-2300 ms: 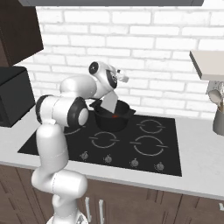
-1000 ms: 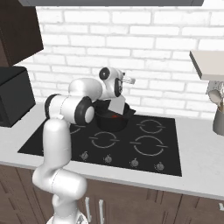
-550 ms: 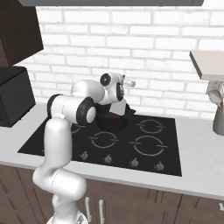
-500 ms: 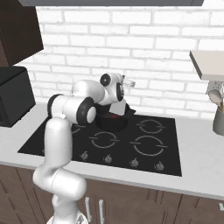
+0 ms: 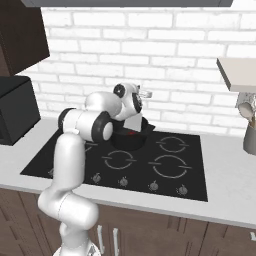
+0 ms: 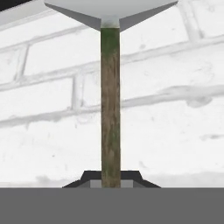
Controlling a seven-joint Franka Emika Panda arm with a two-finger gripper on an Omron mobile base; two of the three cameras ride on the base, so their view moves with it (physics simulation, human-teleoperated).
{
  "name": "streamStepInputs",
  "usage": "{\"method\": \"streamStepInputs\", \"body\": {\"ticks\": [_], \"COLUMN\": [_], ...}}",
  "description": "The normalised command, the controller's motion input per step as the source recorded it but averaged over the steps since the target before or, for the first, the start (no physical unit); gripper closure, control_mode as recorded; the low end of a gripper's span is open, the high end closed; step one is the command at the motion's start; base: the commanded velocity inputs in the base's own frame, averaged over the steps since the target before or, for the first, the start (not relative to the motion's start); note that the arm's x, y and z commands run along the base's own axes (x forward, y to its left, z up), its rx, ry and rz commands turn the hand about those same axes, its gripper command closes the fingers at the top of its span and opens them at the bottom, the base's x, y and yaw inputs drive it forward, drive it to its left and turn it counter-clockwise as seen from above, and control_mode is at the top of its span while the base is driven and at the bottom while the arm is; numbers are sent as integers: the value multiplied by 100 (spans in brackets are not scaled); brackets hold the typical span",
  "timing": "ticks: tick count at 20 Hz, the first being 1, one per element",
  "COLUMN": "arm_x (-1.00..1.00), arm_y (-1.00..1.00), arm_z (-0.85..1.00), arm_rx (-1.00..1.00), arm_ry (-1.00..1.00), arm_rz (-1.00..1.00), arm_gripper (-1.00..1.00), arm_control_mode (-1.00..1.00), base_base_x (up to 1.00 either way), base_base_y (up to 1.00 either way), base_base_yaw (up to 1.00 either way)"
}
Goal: Put the lime and bell pepper in the pot. Retrieve the spatula and lightly stir the vegetables in the pot.
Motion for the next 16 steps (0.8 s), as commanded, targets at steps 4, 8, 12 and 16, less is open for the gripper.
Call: {"method": "streamStepInputs", "body": {"ticks": [4,8,12,16], "arm_x": [0,0,0,0], "arm_y": [2,3,10,19], "arm_z": [-40,-49,-53,-52], "arm_rx": [-4,-3,-4,-4], "arm_ry": [-4,-9,-13,-8], "arm_rz": [0,0,0,0], "arm_gripper": [100,100,100,100], "arm_control_mode": [-100,-100,-100,-100], "base_base_x": [0,0,0,0], "base_base_y": [0,0,0,0], "base_base_yaw": [0,0,0,0]}}
